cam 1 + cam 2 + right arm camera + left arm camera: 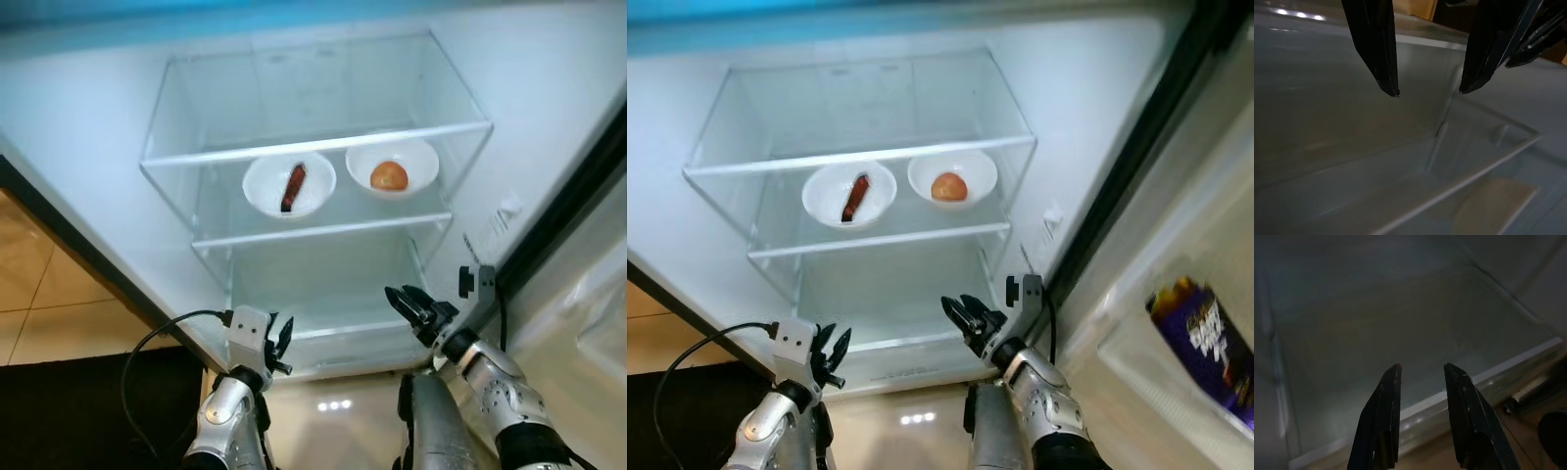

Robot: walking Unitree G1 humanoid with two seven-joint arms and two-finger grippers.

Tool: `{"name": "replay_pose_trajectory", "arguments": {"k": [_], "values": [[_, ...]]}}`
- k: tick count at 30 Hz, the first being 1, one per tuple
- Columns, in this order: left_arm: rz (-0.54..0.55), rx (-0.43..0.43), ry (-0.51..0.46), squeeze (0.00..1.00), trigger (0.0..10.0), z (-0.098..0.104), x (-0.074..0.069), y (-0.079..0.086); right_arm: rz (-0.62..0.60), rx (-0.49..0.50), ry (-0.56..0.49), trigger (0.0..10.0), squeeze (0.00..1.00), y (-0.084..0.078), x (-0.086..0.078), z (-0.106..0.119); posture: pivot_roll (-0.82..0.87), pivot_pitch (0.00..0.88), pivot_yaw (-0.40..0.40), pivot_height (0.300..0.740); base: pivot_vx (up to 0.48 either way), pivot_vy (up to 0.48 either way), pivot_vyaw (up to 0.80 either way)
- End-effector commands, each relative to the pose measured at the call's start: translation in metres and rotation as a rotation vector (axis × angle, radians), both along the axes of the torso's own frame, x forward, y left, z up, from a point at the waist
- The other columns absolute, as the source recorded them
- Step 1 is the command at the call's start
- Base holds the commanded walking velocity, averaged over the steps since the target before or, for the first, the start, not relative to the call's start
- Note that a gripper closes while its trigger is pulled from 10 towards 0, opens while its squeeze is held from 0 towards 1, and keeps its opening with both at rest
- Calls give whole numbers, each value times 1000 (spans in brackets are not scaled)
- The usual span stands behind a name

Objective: Restocking fridge

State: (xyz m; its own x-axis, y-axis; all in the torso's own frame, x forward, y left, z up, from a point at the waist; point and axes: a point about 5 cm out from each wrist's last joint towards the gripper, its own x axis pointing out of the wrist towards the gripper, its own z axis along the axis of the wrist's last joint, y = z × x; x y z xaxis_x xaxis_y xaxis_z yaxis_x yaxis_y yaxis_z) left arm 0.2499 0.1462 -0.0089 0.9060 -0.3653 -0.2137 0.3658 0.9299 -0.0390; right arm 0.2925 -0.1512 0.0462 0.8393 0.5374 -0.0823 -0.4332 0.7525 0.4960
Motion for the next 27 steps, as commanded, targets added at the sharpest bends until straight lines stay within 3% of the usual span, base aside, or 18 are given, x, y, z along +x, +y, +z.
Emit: {"name": "replay_pose_trajectory", "arguments": {"k": [1, 14, 27], "values": [[-28, 12, 96, 0, 10000, -14, -10, -2, -15, -27, 37, 10000, 0, -2, -4, -10, -10, 111, 22, 615, 0, 0, 0], [-75, 60, 225, 0, 10000, -31, -24, -3, -31, -15, 138, 10000, 0, -13, -25, -39, -14, 104, 27, 615, 0, 0, 0], [-67, 98, 292, 0, 10000, -41, -34, 0, -15, -52, 212, 10000, 0, -18, -41, -60, -16, 97, 25, 670, 0, 0, 0]]}}
